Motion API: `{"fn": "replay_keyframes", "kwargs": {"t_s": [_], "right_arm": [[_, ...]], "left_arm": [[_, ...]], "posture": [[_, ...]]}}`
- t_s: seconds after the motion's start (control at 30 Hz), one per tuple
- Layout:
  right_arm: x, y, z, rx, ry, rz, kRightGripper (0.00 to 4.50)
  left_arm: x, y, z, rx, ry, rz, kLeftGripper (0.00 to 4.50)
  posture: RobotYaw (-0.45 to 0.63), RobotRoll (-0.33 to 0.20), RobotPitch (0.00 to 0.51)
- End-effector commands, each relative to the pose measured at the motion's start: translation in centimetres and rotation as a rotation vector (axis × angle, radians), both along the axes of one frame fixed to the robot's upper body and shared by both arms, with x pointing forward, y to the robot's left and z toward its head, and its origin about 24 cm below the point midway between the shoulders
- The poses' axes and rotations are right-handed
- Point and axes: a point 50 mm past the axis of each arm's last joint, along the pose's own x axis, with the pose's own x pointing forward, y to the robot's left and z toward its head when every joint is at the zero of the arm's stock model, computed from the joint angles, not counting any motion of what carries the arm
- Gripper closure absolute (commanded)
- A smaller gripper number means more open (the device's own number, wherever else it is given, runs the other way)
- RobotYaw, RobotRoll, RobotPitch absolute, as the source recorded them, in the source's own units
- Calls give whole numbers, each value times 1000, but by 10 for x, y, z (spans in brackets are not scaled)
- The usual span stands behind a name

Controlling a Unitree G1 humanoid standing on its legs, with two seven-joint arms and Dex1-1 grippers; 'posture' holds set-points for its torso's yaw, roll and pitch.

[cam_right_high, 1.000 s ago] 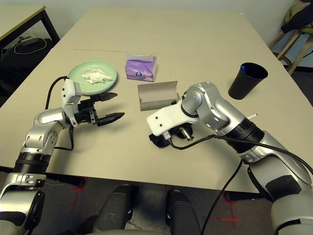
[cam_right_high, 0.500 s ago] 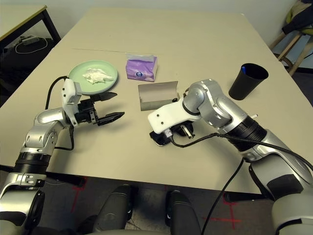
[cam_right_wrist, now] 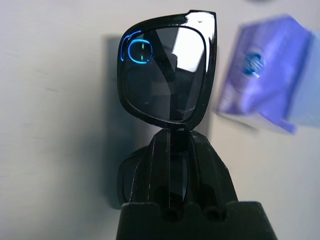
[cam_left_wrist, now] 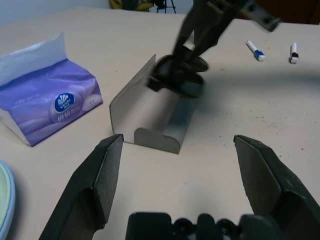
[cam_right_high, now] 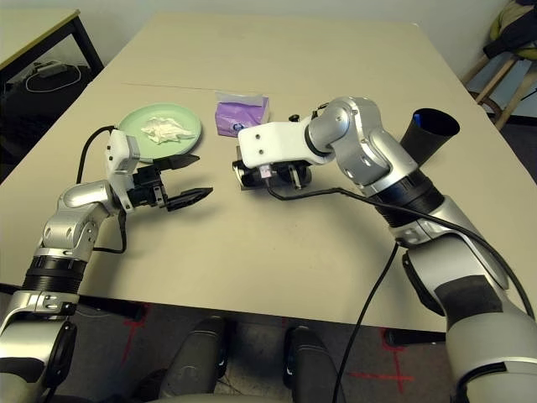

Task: Organize and tidy the items on the table.

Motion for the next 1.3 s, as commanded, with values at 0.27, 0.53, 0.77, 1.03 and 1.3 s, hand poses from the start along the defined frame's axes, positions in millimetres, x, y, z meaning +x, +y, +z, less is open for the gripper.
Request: {"fn": "replay_keyframes", "kwargs": {"t_s": [0.27,0.53,0.77,1.03,1.3], "right_arm": [[14,7,-13,-44,-47,-44,4152],[23,12,-19,-61,-98,-65,4152],[24,16,-23,-63,-95,-48,4152],[24,23,-29,-75,-100,-20,4152],[26,23,-39,-104,-84,-21,4152]], "left_arm": [[-3,1,-2,23,9,7,0],[-4,0,-2,22,9,10,0],[-4,0,-3,23,10,13,0],[-5,0,-3,21,10,16,0],[-5,0,-2,21,9,18,0]], "posture": [[252,0,94],[261,0,100],[264,0,101],[268,0,98],[274,0,99]]}}
